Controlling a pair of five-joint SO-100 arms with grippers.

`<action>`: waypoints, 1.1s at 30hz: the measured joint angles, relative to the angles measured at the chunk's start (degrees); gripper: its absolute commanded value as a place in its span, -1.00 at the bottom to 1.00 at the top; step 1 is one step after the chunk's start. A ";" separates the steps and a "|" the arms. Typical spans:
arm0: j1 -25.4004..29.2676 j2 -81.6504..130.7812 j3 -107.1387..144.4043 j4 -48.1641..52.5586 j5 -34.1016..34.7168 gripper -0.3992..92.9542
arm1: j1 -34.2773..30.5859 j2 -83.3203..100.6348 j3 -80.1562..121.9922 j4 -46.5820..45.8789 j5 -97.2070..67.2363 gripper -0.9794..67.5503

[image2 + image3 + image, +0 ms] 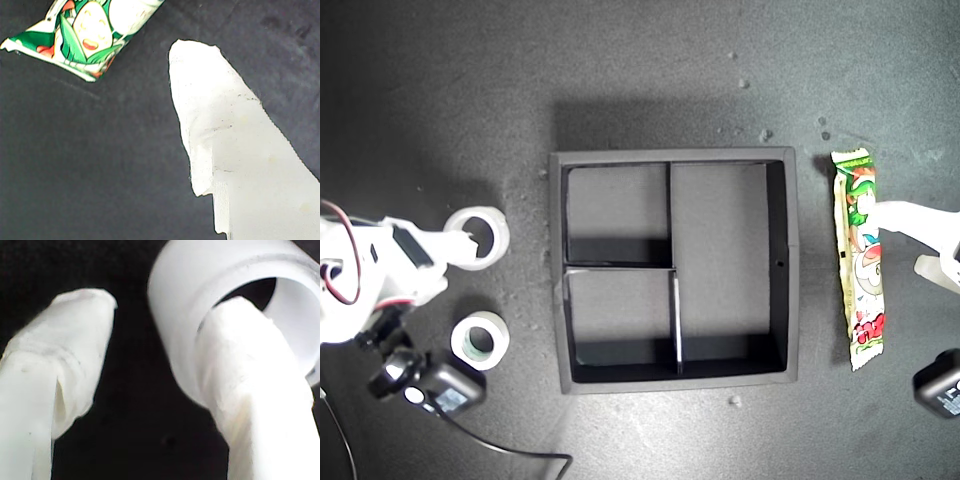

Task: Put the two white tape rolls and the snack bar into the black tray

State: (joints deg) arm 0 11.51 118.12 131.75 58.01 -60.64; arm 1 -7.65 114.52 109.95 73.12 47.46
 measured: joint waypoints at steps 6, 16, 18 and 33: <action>-0.53 -3.96 -1.67 -1.14 0.88 -0.73 | -0.18 -0.35 1.41 -1.41 0.26 -0.15; -5.19 -11.34 -2.37 -4.31 1.49 -0.95 | -3.60 -7.91 -0.97 -2.90 0.26 -0.14; -6.86 -13.45 -3.08 -4.57 1.93 -0.99 | -4.31 -12.74 -4.48 -1.58 0.26 -0.15; -10.37 -15.91 -26.89 16.96 7.91 -0.99 | -4.04 -22.32 0.18 -7.12 -17.05 -0.23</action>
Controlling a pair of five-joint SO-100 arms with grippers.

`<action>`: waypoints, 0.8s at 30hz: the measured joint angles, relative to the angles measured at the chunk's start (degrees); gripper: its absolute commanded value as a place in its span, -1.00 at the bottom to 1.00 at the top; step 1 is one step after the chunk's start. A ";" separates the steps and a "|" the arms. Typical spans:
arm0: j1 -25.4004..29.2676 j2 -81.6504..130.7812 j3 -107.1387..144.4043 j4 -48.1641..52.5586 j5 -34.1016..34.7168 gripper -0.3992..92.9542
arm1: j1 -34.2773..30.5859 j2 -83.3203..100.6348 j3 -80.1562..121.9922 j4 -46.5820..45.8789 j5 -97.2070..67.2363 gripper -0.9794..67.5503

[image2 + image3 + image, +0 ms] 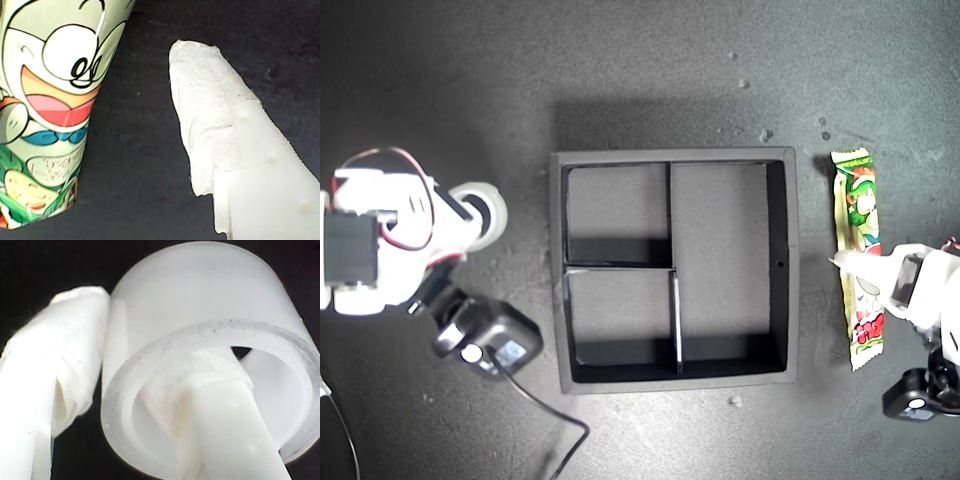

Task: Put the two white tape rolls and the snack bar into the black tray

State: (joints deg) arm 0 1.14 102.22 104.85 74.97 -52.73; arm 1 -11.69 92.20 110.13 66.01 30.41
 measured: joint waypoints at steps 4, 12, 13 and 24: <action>0.09 -0.97 -13.71 9.40 2.11 -0.99 | 0.35 -0.18 3.96 -5.01 -1.49 -0.26; 0.09 -13.97 -38.58 20.30 4.66 -0.99 | 2.90 -2.29 6.15 -11.69 -4.92 -0.35; 0.09 -16.08 -40.69 20.83 4.92 -0.99 | 3.16 -3.34 5.80 -11.87 -5.19 -0.38; 0.09 -44.91 -71.72 28.30 6.42 -0.99 | 2.99 -10.02 -0.53 -8.44 -6.15 -0.55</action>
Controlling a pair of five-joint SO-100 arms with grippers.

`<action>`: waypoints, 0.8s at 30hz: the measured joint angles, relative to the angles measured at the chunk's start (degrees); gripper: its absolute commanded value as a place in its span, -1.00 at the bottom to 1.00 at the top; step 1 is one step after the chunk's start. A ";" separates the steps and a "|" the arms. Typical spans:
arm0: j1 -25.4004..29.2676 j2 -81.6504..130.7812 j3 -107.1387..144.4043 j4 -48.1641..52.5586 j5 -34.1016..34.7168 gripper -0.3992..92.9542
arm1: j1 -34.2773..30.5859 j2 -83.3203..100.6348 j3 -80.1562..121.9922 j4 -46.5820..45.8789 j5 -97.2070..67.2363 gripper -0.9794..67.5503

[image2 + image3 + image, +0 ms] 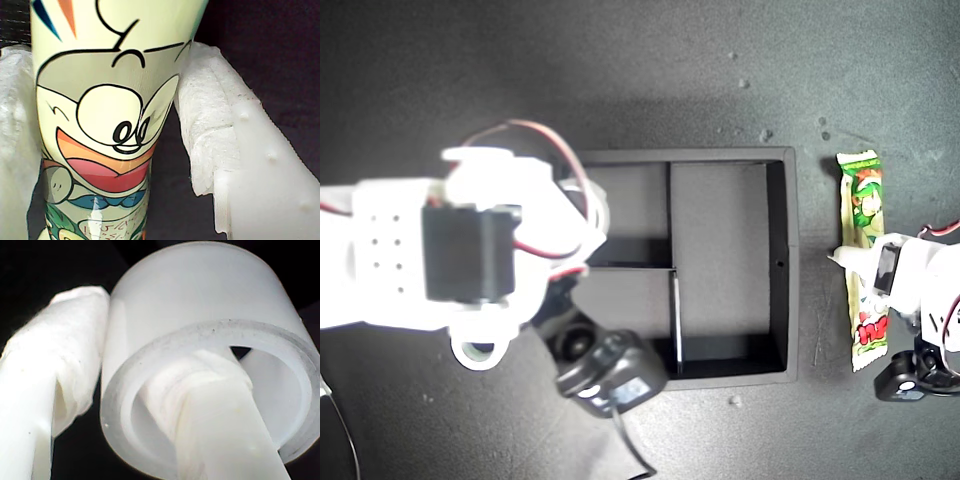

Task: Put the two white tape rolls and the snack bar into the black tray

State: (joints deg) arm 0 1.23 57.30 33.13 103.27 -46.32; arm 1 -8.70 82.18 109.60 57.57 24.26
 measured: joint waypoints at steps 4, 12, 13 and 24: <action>0.53 -5.19 -6.77 0.53 0.09 -0.99 | -1.05 -0.26 -4.83 5.71 0.00 -0.57; 2.55 -5.63 -7.56 0.70 0.35 -0.99 | -1.58 -0.44 -19.07 23.12 0.00 -0.59; 2.55 -5.98 -7.56 0.70 0.44 -0.99 | -1.49 -0.44 -21.36 25.31 0.00 -0.59; 3.69 -9.14 -8.17 0.70 -0.18 -0.99 | -1.76 -0.44 -38.85 40.78 0.00 -0.57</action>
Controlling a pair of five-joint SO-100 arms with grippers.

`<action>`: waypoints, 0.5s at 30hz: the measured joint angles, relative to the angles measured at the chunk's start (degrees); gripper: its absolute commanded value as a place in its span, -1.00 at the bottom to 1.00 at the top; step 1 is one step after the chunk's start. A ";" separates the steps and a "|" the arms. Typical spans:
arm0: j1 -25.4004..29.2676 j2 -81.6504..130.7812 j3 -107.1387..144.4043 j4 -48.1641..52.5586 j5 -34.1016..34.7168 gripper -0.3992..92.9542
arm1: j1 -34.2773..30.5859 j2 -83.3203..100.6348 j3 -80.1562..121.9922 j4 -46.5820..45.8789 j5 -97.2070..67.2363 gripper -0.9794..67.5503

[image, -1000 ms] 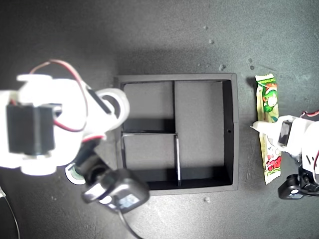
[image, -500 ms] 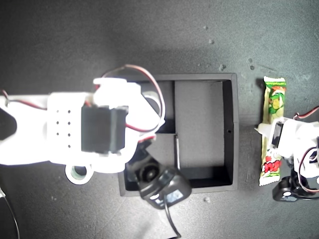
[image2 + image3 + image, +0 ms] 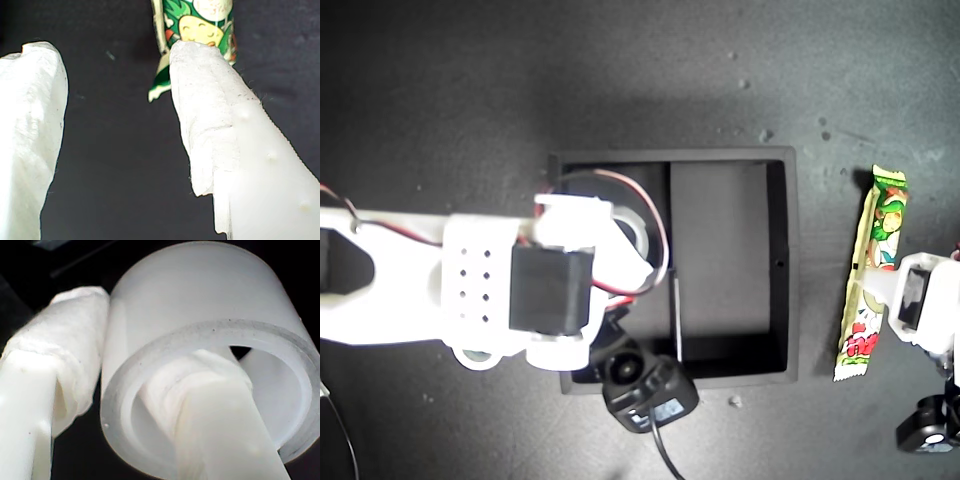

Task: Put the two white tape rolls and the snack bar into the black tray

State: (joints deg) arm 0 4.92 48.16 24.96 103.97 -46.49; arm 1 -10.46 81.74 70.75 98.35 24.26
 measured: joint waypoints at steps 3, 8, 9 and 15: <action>-0.09 -0.35 -0.26 0.00 0.00 -0.99 | -0.09 0.00 5.71 -4.13 0.00 -0.51; 0.00 -0.53 -0.35 0.00 0.00 -0.99 | 0.00 -0.09 16.08 -14.68 0.00 -0.45; 0.00 -0.53 -0.35 0.00 0.00 -0.99 | 0.00 -0.09 17.93 -17.31 0.00 -0.43; 0.00 -0.53 -0.35 0.00 0.00 -0.99 | -1.23 -0.09 28.74 -26.89 0.00 -0.29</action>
State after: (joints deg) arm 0 4.92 47.64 24.61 103.97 -46.49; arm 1 -11.69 81.65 99.49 71.46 24.26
